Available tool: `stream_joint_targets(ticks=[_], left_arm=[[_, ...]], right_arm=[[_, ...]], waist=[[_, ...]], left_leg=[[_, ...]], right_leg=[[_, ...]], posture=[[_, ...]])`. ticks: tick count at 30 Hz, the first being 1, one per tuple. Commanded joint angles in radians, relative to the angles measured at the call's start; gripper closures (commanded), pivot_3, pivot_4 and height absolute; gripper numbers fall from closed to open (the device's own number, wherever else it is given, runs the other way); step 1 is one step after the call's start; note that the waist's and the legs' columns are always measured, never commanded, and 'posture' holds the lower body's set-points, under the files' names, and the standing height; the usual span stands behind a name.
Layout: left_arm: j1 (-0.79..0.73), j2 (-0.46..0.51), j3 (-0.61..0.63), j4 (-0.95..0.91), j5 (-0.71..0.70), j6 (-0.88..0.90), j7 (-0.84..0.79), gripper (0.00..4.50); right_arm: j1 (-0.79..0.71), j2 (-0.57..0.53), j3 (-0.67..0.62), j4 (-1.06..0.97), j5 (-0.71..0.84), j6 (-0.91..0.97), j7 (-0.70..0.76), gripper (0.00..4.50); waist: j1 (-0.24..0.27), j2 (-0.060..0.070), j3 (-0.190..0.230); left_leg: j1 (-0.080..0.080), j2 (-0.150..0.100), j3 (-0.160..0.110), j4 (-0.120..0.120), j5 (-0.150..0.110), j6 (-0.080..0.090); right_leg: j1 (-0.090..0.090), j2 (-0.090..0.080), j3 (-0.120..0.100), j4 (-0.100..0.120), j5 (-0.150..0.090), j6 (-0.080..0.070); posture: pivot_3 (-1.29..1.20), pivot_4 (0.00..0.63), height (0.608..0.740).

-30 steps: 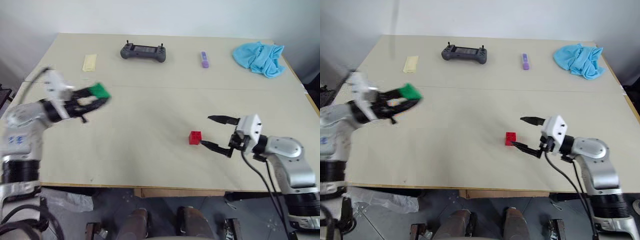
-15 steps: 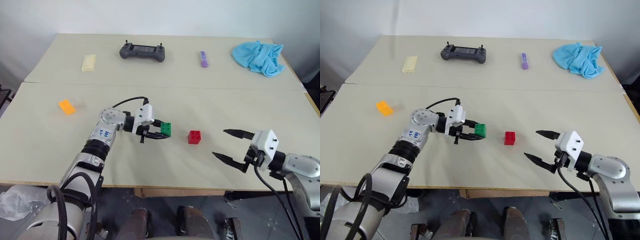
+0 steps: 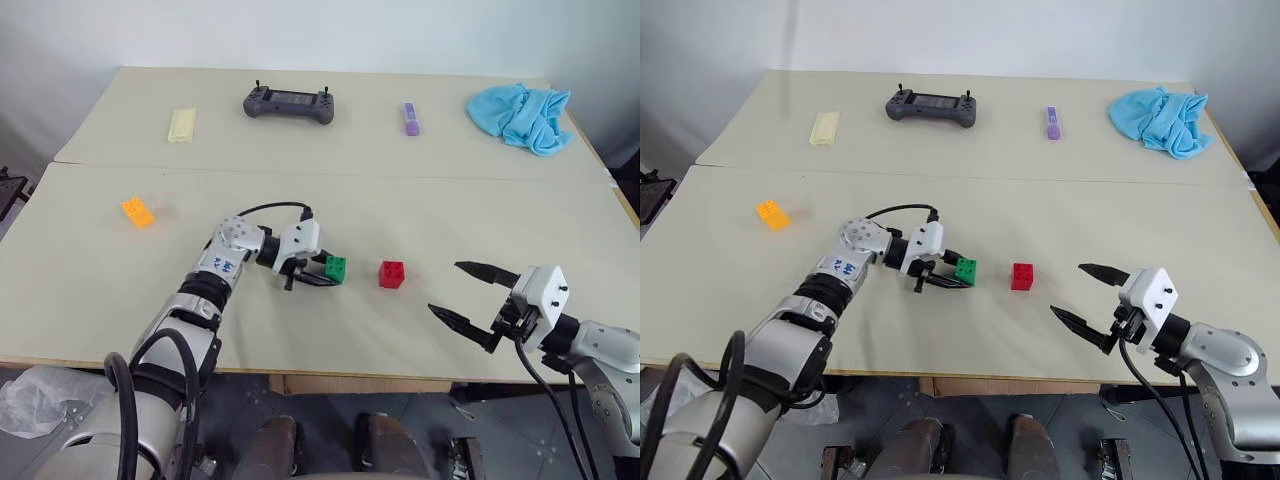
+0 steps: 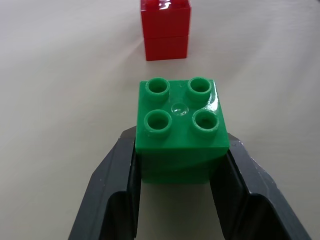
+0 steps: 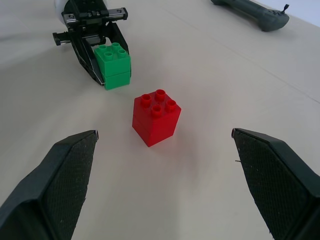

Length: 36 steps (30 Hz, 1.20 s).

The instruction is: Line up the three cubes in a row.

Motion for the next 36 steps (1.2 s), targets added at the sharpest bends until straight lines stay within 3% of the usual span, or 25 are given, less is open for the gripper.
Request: stream_joint_targets(ticks=[1, 8, 13, 17, 22, 25, 29, 36], left_arm=[[-0.009, -0.006, 0.025, 0.023, 0.010, 0.022, 0.038, 2.64], [0.005, 0.077, 0.100, -0.086, -0.080, 0.029, -0.111, 0.56], [0.045, 0.207, 0.174, -0.270, -0.151, 0.092, -0.148, 0.56], [0.101, 0.318, 0.350, -0.408, -0.243, 0.203, 0.022, 0.03], [0.385, 0.407, 0.567, -0.645, -0.325, 0.350, 0.244, 0.03], [0.607, 0.393, 0.699, -0.795, -0.364, 0.404, 0.380, 0.03], [0.933, 0.295, 0.893, -0.992, -0.359, 0.389, 0.591, 0.03], [1.230, 0.190, 1.038, -1.000, -0.360, 0.344, 0.741, 0.03]], right_arm=[[-0.013, 0.001, -0.005, -0.029, 0.017, 0.001, -0.003, 0.00], [-0.061, -0.008, 0.026, -0.011, 0.030, 0.018, 0.022, 0.00], [-0.139, -0.018, 0.050, 0.039, 0.027, 0.021, 0.066, 0.00], [-0.267, 0.001, 0.110, 0.114, 0.032, 0.021, 0.118, 0.00], [-0.406, 0.056, 0.184, 0.179, 0.019, 0.002, 0.150, 0.00], [-0.457, 0.082, 0.217, 0.210, 0.000, -0.032, 0.174, 0.00], [-0.524, 0.123, 0.247, 0.239, -0.003, -0.063, 0.192, 0.00], [-0.549, 0.160, 0.280, 0.232, 0.008, -0.056, 0.218, 0.00]], waist=[[0.000, 0.000, 0.000], [-0.004, 0.000, 0.000], [-0.010, 0.000, 0.000], [-0.014, 0.000, 0.000], [-0.036, 0.001, -0.001], [-0.035, 0.001, 0.000], [-0.029, 0.000, 0.000], [-0.006, 0.000, 0.000]], left_leg=[[0.000, 0.000, 0.000, 0.000, 0.000, 0.000], [0.000, 0.000, 0.000, 0.000, 0.000, 0.000], [0.000, 0.002, 0.000, -0.001, 0.000, -0.001], [0.000, 0.002, -0.001, 0.000, 0.000, -0.001], [0.000, 0.002, -0.003, -0.002, 0.000, -0.001], [0.001, 0.002, -0.003, -0.002, 0.000, -0.001], [0.000, 0.002, -0.004, -0.001, -0.001, -0.001], [0.001, 0.002, -0.005, -0.001, -0.001, -0.002]], right_leg=[[0.000, 0.000, 0.000, 0.000, 0.000, 0.000], [0.000, 0.000, 0.000, 0.000, 0.000, 0.000], [-0.001, -0.002, 0.000, 0.000, 0.000, 0.000], [-0.001, -0.003, 0.002, 0.000, 0.000, 0.000], [-0.001, -0.004, 0.005, 0.000, 0.000, -0.001], [-0.001, -0.004, 0.006, 0.000, -0.001, -0.001], [-0.001, -0.005, 0.006, -0.001, -0.001, -0.001], [0.002, -0.005, 0.006, -0.006, -0.001, -0.002]], posture=[[0.00, 0.150, 0.740], [0.00, 0.150, 0.740], [0.00, 0.150, 0.740], [0.00, 0.150, 0.740], [0.00, 0.150, 0.740], [0.00, 0.150, 0.740], [0.00, 0.150, 0.740], [0.00, 0.150, 0.740]])
